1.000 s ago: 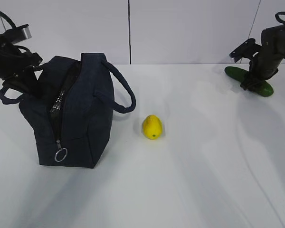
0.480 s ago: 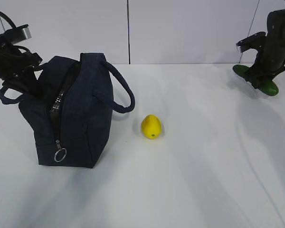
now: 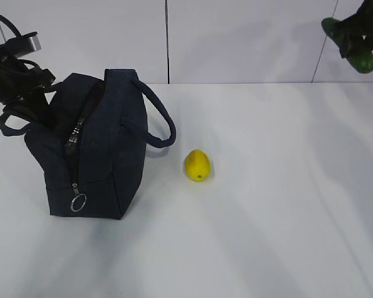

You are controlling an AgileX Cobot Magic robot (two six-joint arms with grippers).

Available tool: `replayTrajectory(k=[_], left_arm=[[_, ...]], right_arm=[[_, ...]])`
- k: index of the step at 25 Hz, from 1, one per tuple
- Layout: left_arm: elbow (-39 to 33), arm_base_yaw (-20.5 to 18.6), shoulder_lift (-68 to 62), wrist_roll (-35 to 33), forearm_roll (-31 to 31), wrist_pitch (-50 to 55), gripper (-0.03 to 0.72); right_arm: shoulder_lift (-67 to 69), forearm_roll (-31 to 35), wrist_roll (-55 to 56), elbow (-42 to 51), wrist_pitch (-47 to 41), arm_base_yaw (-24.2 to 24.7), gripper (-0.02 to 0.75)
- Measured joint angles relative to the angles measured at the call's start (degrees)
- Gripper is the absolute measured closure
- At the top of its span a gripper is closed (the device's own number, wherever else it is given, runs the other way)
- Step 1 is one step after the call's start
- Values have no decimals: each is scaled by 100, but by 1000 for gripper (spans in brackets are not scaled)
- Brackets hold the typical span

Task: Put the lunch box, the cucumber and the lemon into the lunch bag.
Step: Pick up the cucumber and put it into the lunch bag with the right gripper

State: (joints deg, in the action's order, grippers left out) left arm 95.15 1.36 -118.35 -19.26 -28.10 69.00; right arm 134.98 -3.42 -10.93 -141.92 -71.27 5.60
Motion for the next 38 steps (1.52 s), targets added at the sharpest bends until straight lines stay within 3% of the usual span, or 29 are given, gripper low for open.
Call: replayTrajectory(k=[7, 15, 20, 25, 28, 34, 38], left_arm=[[0, -5, 0, -13, -164, 0, 696], [0, -18, 202, -439, -1664, 49, 696], [0, -18, 237, -476, -2228, 59, 696], [0, -18, 237, -476, -2331, 59, 696], [0, -18, 237, -476, -2331, 59, 696], [0, -8, 237, -534, -2570, 59, 696], [0, -8, 237, -585, -2795, 59, 696]], right_arm=[[-1411, 1861, 283, 1170, -45, 0, 373], [-2069, 3714, 298, 1633, -59, -282, 374], [-1935, 4163, 310, 1772, -59, -1200, 374], [-1408, 4234, 298, 1808, -59, -1978, 375], [-1042, 4372, 503, 1808, -59, -2125, 375], [-652, 5510, 735, 1821, 16, -2188, 376], [-652, 5788, 902, 1821, 44, -2376, 376]])
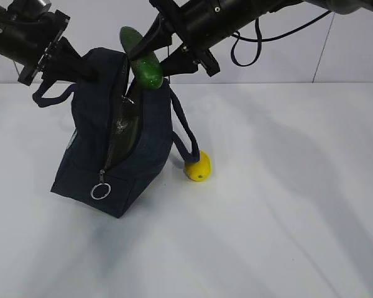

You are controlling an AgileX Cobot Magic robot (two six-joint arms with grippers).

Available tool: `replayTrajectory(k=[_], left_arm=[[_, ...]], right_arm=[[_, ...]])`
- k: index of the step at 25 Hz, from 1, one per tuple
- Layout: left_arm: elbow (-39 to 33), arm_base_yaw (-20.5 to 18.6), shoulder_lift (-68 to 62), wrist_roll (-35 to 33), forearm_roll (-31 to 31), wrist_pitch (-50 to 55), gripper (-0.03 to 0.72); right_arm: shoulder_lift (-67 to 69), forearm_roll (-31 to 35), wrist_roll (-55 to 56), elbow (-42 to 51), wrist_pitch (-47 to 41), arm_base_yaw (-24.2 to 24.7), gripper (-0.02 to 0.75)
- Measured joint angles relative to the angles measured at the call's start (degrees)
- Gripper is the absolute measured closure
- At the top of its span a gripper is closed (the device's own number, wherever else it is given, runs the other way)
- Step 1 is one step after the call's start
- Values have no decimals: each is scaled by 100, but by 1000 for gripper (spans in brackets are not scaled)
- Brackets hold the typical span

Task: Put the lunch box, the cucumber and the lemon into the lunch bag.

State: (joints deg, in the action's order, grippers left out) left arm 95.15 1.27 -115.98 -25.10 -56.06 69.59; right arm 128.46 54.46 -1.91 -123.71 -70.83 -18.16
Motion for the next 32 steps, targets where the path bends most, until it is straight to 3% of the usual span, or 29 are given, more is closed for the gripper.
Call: replayTrajectory(k=[7, 16, 26, 32], left_arm=[[0, 0, 0, -16, -268, 0, 696], [0, -62, 0, -26, -280, 0, 696], [0, -156, 0, -38, -290, 0, 696], [0, -167, 0, -38, -302, 0, 696]], right_arm=[[0, -80, 191, 0, 0, -135, 376], [8, -920, 959, 0, 9, -135, 376], [359, -560, 1216, 0, 23, -586, 376], [371, -1010, 1466, 0, 23, -693, 372]])
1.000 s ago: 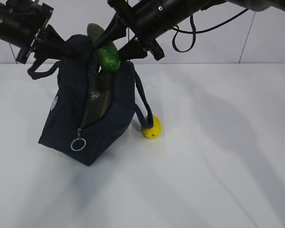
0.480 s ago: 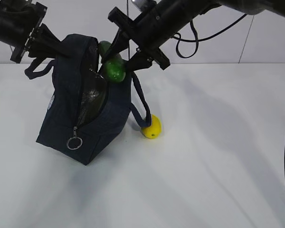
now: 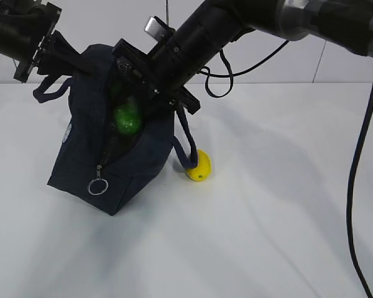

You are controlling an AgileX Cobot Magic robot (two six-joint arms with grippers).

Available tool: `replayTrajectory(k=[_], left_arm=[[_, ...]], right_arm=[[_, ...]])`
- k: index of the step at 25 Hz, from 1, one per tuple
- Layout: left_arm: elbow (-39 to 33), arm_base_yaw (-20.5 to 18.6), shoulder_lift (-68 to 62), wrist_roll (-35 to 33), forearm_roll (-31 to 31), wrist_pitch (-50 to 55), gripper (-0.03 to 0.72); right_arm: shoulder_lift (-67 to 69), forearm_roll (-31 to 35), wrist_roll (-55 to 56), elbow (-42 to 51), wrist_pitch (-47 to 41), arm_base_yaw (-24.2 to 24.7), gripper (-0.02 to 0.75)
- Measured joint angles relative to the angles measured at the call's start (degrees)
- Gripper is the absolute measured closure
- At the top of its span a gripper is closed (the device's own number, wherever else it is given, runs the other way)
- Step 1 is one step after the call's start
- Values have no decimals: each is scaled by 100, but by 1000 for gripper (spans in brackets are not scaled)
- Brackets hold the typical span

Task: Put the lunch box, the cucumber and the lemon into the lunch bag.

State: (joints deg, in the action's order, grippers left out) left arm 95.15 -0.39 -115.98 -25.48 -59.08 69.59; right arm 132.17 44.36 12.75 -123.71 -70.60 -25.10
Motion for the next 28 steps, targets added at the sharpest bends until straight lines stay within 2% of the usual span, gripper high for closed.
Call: replayTrajectory(k=[4, 13, 21, 28], left_arm=[[0, 0, 0, 0, -23, 0, 696], [0, 0, 0, 0, -33, 0, 696], [0, 0, 0, 0, 81, 0, 696], [0, -60, 0, 92, 1098, 0, 696]], right_arm=[[0, -225, 70, 0, 12, 0, 357], [0, -275, 124, 0, 102, -2, 262], [0, -179, 162, -18, 64, -2, 252], [0, -101, 74, -434, 42, -2, 251]])
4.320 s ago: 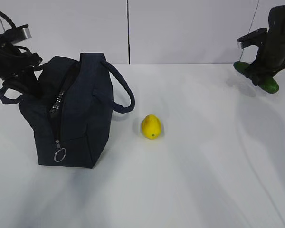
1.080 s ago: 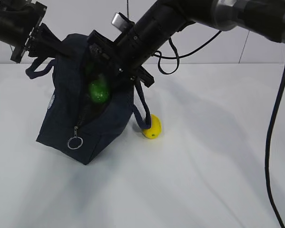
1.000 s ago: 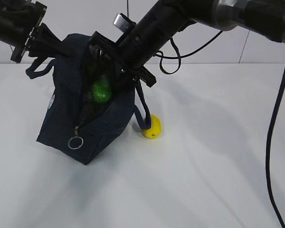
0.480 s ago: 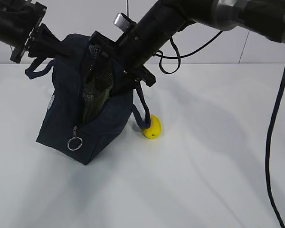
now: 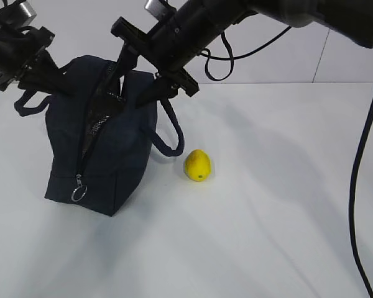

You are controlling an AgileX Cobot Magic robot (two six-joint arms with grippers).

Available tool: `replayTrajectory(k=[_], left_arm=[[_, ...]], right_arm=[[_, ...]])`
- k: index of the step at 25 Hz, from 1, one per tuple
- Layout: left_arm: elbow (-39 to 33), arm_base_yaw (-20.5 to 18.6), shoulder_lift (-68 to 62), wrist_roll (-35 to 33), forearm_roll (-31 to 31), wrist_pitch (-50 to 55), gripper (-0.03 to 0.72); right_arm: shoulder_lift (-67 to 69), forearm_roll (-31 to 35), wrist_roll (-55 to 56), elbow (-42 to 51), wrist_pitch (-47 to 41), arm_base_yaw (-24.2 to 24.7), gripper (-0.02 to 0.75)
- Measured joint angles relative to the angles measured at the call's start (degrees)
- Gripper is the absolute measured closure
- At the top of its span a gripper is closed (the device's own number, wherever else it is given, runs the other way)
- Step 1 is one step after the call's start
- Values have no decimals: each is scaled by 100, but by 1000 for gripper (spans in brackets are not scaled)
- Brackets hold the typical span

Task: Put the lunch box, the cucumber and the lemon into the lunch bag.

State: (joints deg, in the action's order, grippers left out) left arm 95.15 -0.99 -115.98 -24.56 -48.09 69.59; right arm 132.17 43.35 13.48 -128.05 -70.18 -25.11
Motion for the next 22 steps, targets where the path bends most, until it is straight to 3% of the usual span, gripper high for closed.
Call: replayTrajectory(k=[9, 17, 22], left_arm=[[0, -545, 0, 203, 496, 12, 696], [0, -646, -13, 231, 573, 12, 696], [0, -646, -114, 244, 578, 12, 696]], right_arm=[[-51, -162, -290, -349, -50, 10, 255], [-601, -1783, -335, -310, -72, 10, 260], [-987, -2725, -339, 458, -84, 10, 260]])
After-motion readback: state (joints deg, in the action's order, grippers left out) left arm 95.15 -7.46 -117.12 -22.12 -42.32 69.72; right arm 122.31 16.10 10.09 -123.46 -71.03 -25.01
